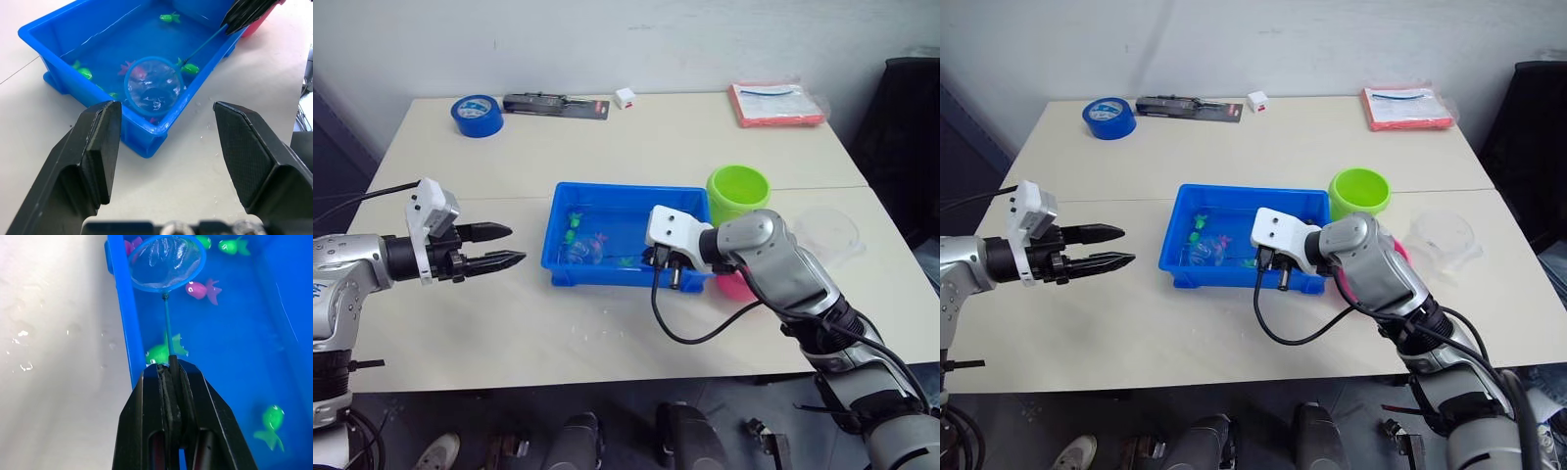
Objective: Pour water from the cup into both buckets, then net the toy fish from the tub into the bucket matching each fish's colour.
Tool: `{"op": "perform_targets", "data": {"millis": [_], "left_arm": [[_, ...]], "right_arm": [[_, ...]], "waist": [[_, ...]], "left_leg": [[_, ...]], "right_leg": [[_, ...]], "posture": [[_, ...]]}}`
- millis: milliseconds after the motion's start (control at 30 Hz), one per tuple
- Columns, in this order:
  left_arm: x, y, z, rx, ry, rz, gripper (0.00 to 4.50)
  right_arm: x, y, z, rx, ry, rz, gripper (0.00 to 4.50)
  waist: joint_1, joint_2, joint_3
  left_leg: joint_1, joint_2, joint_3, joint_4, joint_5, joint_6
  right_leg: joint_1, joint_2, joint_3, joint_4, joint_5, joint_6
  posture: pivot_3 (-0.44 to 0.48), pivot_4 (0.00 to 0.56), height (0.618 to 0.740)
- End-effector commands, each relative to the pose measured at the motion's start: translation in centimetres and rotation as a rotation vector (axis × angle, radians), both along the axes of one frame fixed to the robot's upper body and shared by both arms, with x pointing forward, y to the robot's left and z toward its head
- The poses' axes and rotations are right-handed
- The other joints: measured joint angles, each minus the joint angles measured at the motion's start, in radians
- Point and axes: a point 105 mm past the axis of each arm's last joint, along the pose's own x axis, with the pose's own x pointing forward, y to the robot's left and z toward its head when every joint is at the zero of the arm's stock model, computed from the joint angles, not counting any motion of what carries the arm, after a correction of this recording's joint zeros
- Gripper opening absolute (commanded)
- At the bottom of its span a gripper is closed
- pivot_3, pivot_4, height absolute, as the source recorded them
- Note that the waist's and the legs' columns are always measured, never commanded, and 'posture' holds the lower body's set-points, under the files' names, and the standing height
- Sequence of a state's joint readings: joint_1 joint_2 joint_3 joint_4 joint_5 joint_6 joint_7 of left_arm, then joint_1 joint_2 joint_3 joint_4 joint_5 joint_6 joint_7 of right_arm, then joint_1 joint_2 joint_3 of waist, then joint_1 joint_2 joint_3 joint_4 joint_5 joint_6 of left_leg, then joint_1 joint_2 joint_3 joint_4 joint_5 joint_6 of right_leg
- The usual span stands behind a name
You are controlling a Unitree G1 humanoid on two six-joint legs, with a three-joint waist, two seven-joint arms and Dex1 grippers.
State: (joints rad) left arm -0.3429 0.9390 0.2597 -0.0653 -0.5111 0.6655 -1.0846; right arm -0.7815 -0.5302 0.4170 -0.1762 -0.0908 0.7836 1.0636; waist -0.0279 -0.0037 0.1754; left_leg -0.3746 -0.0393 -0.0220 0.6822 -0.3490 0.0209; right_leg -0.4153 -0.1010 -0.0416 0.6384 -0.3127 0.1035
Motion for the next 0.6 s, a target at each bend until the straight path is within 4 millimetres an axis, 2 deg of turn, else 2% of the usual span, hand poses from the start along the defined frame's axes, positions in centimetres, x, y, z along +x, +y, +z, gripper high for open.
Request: {"op": "perform_targets", "data": {"millis": [33, 233, 433, 600], "left_arm": [[-0.3, 0.7, 1.1, 0.014, -0.042, 0.007, 3.26], [-0.9, 1.2, 0.4, 0.056, -0.026, 0.015, 3.26], [-1.5, 2.0, -0.3, 0.093, -0.002, 0.019, 3.26], [-1.6, 2.0, -0.1, 0.076, -0.01, 0.026, 3.26]], "right_arm": [[0.2, -0.3, 1.0, -0.018, -0.076, 0.008, 0.8], [1.3, -1.1, 1.4, -0.107, -0.223, 0.004, 0.8], [1.6, -0.7, 2.0, -0.12, -0.294, 0.018, 0.8], [1.3, 0.0, 2.0, -0.148, -0.335, 0.068, 0.8]], "waist": [[0.0, 0.0, 0.0], [0.0, 0.0, 0.0], [0.0, 0.0, 0.0], [0.002, 0.0, 0.0]], "left_leg": [[0.0, 0.0, 0.0, 0.0, 0.0, 0.0], [0.0, 0.0, 0.0, 0.0, 0.0, 0.0], [0.0, 0.0, 0.0, 0.0, 0.0, 0.0], [0.0, 0.0, 0.0, 0.0, 0.0, 0.0]], "right_leg": [[0.0, 0.0, 0.0, 0.0, 0.0, 0.0], [0.0, 0.0, 0.001, 0.0, 0.0, 0.0], [0.0, 0.0, 0.001, -0.001, 0.0, 0.0], [0.0, 0.0, 0.001, -0.001, 0.0, 0.0]], "posture": [[0.0, 0.15, 0.737], [0.0, 0.15, 0.737], [0.0, 0.15, 0.737], [0.0, 0.15, 0.737]]}}
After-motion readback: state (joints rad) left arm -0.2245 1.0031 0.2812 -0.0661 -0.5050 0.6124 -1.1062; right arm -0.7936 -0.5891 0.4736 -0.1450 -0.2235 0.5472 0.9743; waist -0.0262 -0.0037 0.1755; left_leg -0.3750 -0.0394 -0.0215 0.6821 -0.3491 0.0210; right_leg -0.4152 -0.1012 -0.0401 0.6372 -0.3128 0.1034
